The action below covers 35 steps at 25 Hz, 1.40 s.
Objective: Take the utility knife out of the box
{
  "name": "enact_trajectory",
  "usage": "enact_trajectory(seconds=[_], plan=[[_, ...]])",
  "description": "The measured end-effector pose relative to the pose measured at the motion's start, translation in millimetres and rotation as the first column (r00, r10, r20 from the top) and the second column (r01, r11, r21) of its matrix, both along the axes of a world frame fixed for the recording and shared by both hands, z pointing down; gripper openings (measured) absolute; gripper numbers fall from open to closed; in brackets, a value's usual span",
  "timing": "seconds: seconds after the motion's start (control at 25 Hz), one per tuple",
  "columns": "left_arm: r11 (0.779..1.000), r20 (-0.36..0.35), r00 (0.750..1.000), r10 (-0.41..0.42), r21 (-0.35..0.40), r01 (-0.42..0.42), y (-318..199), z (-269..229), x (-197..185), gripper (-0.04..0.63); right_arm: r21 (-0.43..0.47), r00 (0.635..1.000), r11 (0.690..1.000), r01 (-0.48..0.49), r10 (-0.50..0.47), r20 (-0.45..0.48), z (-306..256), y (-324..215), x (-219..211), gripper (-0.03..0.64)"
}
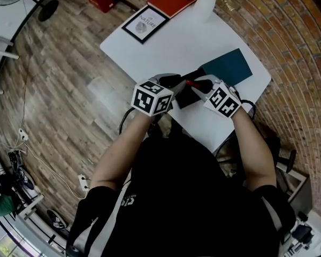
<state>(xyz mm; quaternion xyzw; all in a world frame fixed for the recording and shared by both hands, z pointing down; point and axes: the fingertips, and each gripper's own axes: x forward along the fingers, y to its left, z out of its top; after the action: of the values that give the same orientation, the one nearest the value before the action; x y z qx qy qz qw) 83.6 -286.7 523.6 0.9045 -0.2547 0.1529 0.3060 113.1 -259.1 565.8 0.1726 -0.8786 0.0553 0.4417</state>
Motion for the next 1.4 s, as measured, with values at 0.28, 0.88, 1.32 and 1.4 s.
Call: enact_trajectory(seconds=[0.28, 0.88, 1.32, 1.4], plan=[[0.999, -0.04, 0.999, 0.037, -0.002, -0.037, -6.0, -18.0, 7.7, 0.133, 0.107, 0.998, 0.994, -0.013, 0.006, 0.061, -39.5, -7.1, -6.2, 0.054], [0.995, -0.141, 0.987, 0.083, 0.061, -0.075, -6.6, -61.4, 14.8, 0.03, 0.308, 0.982, 0.949, -0.066, 0.007, 0.188, -88.0, -14.8, -18.7, 0.057], [0.993, -0.176, 0.982, 0.068, 0.108, -0.049, -1.3, -83.0, 1.5, 0.018, 0.285, 0.983, 0.947, -0.15, 0.112, 0.143, -73.4, -14.4, -7.9, 0.063], [0.992, -0.176, 0.982, 0.066, 0.113, -0.046, 0.6, -84.3, 0.1, 0.02, 0.289, 0.981, 0.946, -0.147, 0.103, 0.163, -76.2, -14.0, -11.9, 0.063]])
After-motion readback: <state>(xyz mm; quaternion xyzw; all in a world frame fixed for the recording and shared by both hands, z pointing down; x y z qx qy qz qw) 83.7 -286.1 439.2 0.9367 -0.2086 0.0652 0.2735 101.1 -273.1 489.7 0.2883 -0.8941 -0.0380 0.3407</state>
